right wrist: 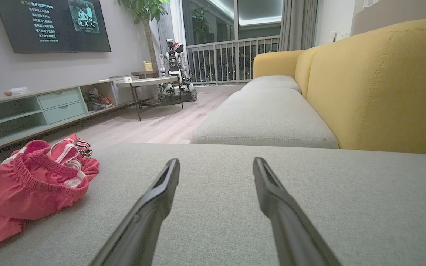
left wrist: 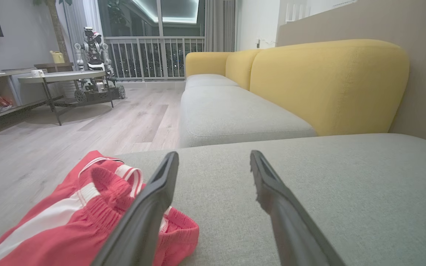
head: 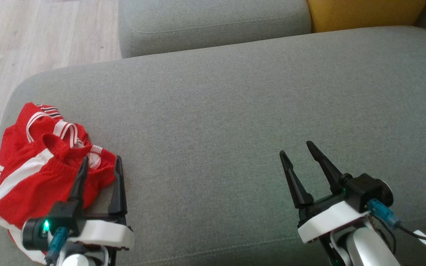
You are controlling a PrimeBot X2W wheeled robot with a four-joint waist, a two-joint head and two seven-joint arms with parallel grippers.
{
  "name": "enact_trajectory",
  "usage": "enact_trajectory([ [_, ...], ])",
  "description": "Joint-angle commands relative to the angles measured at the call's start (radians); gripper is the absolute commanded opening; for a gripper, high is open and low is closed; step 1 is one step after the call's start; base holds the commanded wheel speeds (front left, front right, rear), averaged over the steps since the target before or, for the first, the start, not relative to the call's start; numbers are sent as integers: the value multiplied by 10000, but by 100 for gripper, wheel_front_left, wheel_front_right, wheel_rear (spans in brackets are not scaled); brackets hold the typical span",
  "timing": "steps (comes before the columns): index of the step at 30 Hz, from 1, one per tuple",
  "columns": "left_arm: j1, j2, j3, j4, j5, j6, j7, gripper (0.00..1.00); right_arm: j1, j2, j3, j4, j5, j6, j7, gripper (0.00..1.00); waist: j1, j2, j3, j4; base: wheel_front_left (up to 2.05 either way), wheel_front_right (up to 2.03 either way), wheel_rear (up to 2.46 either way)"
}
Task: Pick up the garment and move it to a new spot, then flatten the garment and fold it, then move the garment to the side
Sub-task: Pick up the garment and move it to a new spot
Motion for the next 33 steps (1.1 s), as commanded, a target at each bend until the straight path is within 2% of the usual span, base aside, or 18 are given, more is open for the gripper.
enact_trajectory([
  [1,-284,-2,353,-242,-26,-73,-122,100,-479,-35,163,-276,-17,-2,-93,100,0,0,1,15,0,0,0],
  [11,-352,-4,341,-13,27,-148,-122,100,-485,-35,119,-240,12,-2,-93,100,0,0,65,118,0,0,0],
  [17,-412,-4,297,23,0,-18,-122,100,-406,-35,119,-223,-9,-2,-93,100,0,0,67,476,0,0,0],
  [24,-394,-4,368,-92,-58,204,-122,100,-314,-35,106,-340,32,-2,-93,100,0,0,208,1358,0,0,0],
  [29,-474,-4,290,-262,-173,268,-122,100,-281,-35,-118,-365,-29,-2,-93,100,0,0,411,2406,0,0,0],
  [32,-472,-4,275,-319,-222,315,-122,100,-277,-35,-149,-350,-71,-2,-93,100,0,0,424,2744,0,0,0],
  [33,-454,-4,245,-370,-248,360,-122,100,-262,-35,-171,-339,-103,-2,-93,100,0,0,429,3081,0,0,0],
])
